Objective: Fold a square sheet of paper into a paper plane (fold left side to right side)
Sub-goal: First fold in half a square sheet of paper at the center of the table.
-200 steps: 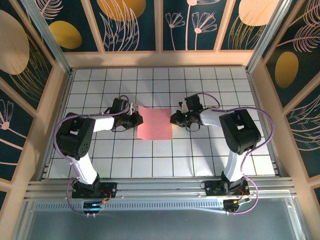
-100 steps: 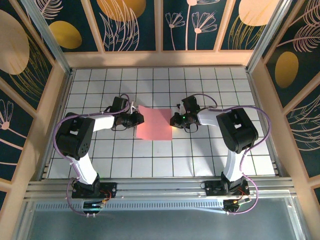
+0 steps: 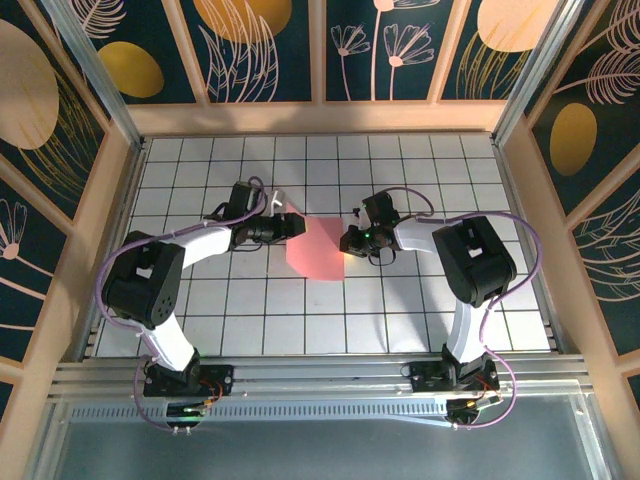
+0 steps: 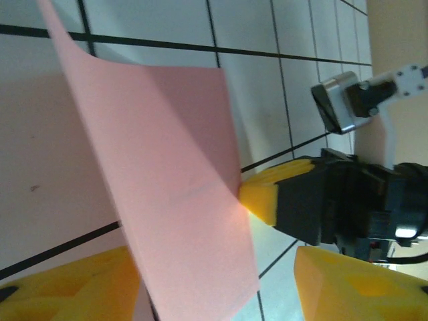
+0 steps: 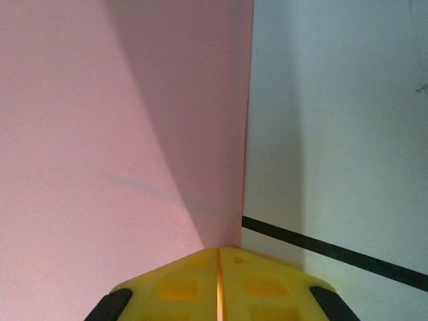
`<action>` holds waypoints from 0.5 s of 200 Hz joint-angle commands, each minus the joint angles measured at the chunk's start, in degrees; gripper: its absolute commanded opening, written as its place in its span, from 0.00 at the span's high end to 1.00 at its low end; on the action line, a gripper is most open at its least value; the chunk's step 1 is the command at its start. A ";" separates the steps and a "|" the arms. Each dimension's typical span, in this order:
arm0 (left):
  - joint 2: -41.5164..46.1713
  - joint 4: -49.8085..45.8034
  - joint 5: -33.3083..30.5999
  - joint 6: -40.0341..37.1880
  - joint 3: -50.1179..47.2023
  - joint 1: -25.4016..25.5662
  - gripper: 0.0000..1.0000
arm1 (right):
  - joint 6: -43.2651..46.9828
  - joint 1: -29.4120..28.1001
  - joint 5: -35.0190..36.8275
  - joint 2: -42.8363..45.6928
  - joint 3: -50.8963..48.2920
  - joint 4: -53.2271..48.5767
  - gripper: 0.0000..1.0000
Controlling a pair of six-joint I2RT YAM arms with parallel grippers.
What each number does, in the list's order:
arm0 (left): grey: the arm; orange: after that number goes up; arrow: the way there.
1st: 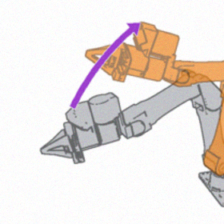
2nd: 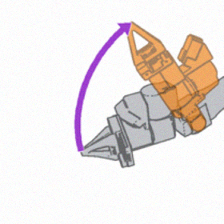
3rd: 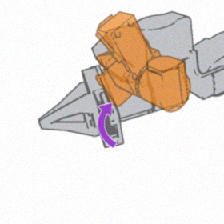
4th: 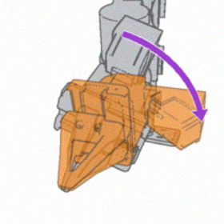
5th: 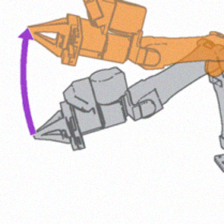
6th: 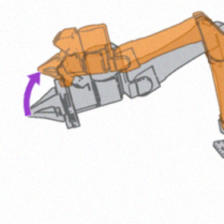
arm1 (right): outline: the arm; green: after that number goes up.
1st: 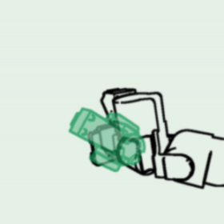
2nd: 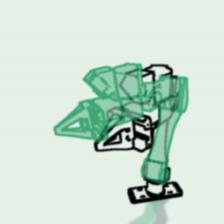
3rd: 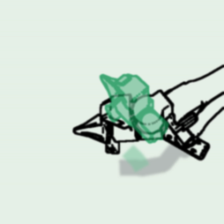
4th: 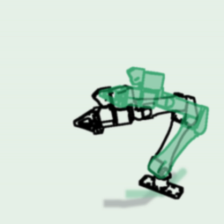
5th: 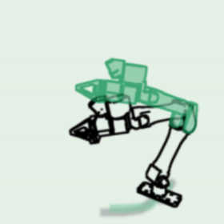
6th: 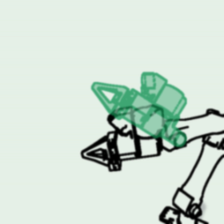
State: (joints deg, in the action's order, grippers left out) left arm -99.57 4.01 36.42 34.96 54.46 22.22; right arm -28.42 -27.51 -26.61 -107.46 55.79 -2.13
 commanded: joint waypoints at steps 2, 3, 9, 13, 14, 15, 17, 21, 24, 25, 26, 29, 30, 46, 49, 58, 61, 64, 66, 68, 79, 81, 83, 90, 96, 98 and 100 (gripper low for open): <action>-0.25 0.62 3.26 1.45 2.72 1.37 0.35 | 1.18 -1.10 4.11 -2.05 -1.44 -3.49 0.90; -0.30 0.72 3.32 1.48 2.78 1.40 0.35 | 1.18 -1.08 4.11 -2.10 -1.41 -3.49 0.90; -0.90 1.37 3.83 1.82 2.98 1.72 0.34 | 1.18 -1.12 4.02 -2.08 -1.39 -3.43 0.90; -1.26 1.79 3.98 1.98 3.09 1.98 0.34 | 1.17 -1.16 4.02 -2.05 -1.39 -3.41 0.90; -1.38 1.88 4.04 2.01 3.14 2.01 0.34 | 1.18 -1.15 4.02 -2.05 -1.39 -3.41 0.90; -1.49 1.96 4.06 2.12 3.22 2.07 0.34 | 1.18 -1.19 4.02 -2.05 -1.43 -3.41 0.90; -1.68 2.10 4.13 2.13 3.31 2.18 0.34 | 1.18 -1.24 4.02 -2.05 -1.40 -3.45 0.90; -2.04 2.47 4.37 2.38 3.45 2.36 0.34 | 1.11 -1.23 4.02 -2.05 -1.39 -3.39 0.90; -2.27 2.82 4.42 2.51 3.57 2.53 0.33 | 1.09 -1.28 3.95 -2.06 -1.45 -3.37 0.90; -2.37 2.88 4.52 2.58 3.61 2.59 0.33 | 1.09 -1.30 3.94 -2.06 -1.42 -3.39 0.90; -2.47 2.95 4.57 2.62 3.67 2.62 0.33 | 1.09 -1.31 3.94 -2.14 -1.40 -3.35 0.90; -2.73 3.20 4.67 2.77 3.71 2.73 0.32 | 1.09 -1.36 3.86 -2.14 -1.39 -3.29 0.90; -2.82 3.29 4.73 2.80 3.76 2.78 0.32 | 1.09 -1.34 3.85 -2.14 -1.39 -3.26 0.90; -3.84 4.58 5.13 3.46 4.48 3.59 0.29 | 1.00 -1.50 3.75 -2.18 -1.39 -3.06 0.90; -4.03 4.91 5.29 3.56 4.58 3.74 0.28 | 1.00 -1.61 3.71 -2.20 -1.39 -3.07 0.90; -4.82 5.74 5.78 3.96 4.93 4.18 0.27 | 0.92 -1.60 3.67 -2.23 -1.35 -2.95 0.90; -5.09 5.96 5.89 4.12 5.10 4.34 0.27 | 0.84 -1.63 3.63 -2.23 -1.30 -2.84 0.90; -5.40 6.16 6.03 4.21 5.21 4.51 0.27 | 0.87 -1.67 3.59 -2.23 -1.34 -2.80 0.90; -5.56 6.29 6.07 4.30 5.33 4.57 0.27 | 0.77 -1.67 3.58 -2.29 -1.33 -2.73 0.90; -5.77 6.39 6.10 4.36 5.49 4.58 0.27 | 0.79 -1.67 3.52 -2.31 -1.31 -2.69 0.90; -6.88 6.45 6.14 4.39 6.07 5.09 0.27 | 0.65 -1.76 3.26 -2.36 -1.39 -2.37 0.90; -7.11 6.45 6.12 4.34 6.14 5.15 0.27 | 0.65 -1.76 3.24 -2.39 -1.39 -2.36 0.90; -7.28 6.45 6.12 4.40 6.24 5.24 0.27 | 0.65 -1.76 3.17 -2.34 -1.41 -2.29 0.90; -7.81 6.45 5.99 4.36 6.49 5.37 0.27 | 0.56 -1.77 3.06 -2.32 -1.39 -2.22 0.90; -8.21 6.45 5.89 4.41 6.66 5.42 0.28 | 0.48 -1.85 3.01 -2.30 -1.43 -2.14 0.90; -8.30 6.51 5.82 4.39 6.64 5.46 0.28 | 0.48 -1.87 2.97 -2.24 -1.46 -2.03 0.90; -8.48 6.53 5.75 4.37 6.63 5.47 0.28 | 0.48 -1.86 2.97 -2.23 -1.51 -2.01 0.90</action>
State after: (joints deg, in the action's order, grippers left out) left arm -106.04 8.49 40.73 38.24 59.33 27.16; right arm -28.45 -27.79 -26.37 -107.44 55.79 -1.93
